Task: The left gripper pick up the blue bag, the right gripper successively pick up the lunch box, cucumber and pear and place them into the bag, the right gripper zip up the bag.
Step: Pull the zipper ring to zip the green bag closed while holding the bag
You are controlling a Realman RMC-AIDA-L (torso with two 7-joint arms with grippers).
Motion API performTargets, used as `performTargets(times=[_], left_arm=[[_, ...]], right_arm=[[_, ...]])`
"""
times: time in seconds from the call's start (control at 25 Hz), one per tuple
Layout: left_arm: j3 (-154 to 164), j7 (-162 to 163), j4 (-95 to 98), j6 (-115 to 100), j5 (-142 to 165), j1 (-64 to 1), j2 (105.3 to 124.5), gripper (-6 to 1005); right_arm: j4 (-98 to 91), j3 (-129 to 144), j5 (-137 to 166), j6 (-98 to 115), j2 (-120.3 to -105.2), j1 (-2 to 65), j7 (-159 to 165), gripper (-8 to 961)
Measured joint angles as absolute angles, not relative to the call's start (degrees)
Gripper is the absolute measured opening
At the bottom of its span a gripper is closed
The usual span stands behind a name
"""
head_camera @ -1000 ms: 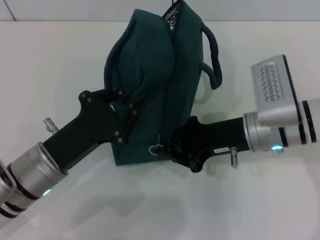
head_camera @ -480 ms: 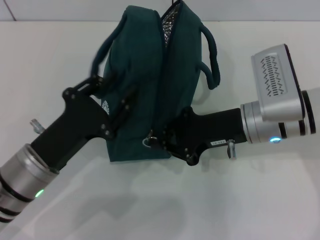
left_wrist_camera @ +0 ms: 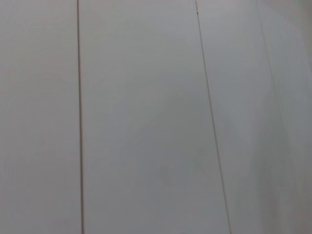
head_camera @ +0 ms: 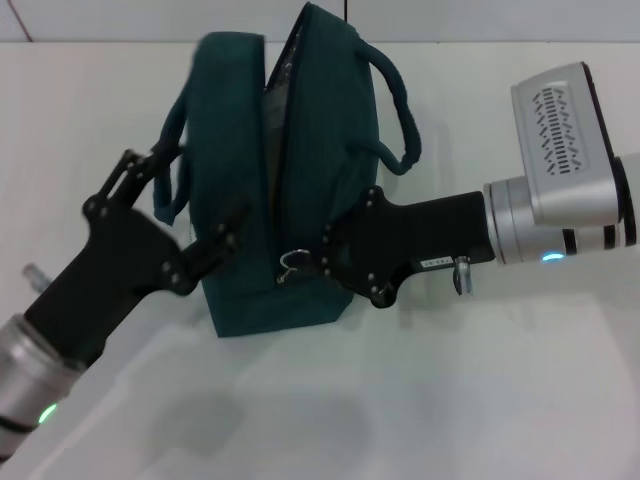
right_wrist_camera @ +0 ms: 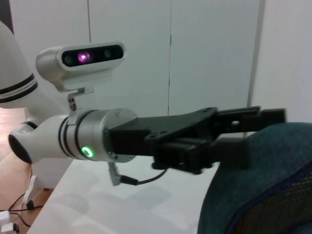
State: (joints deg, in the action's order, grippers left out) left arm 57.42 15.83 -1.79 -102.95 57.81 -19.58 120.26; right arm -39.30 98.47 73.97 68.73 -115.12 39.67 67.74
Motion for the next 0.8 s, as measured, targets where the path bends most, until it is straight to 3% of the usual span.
performTargets(times=[0.08, 0.4, 0.8], left_arm=[[57.51, 15.54, -1.30, -103.32, 57.85, -18.19, 120.20, 802], [57.57, 15.38, -0.40, -105.03, 58.22, -14.37, 120.06, 894], [64.09, 16.20, -1.23, -98.40, 58.55, -13.42, 120.23, 892]], right_arm=[[-39.75, 98.33, 74.02, 68.75, -114.94, 39.67, 67.72, 18], [-39.94, 93.65, 77.70, 70.94, -115.27, 39.05, 67.72, 18], [-41.55, 92.00, 77.71, 72.29, -115.86, 38.46, 63.61, 18]])
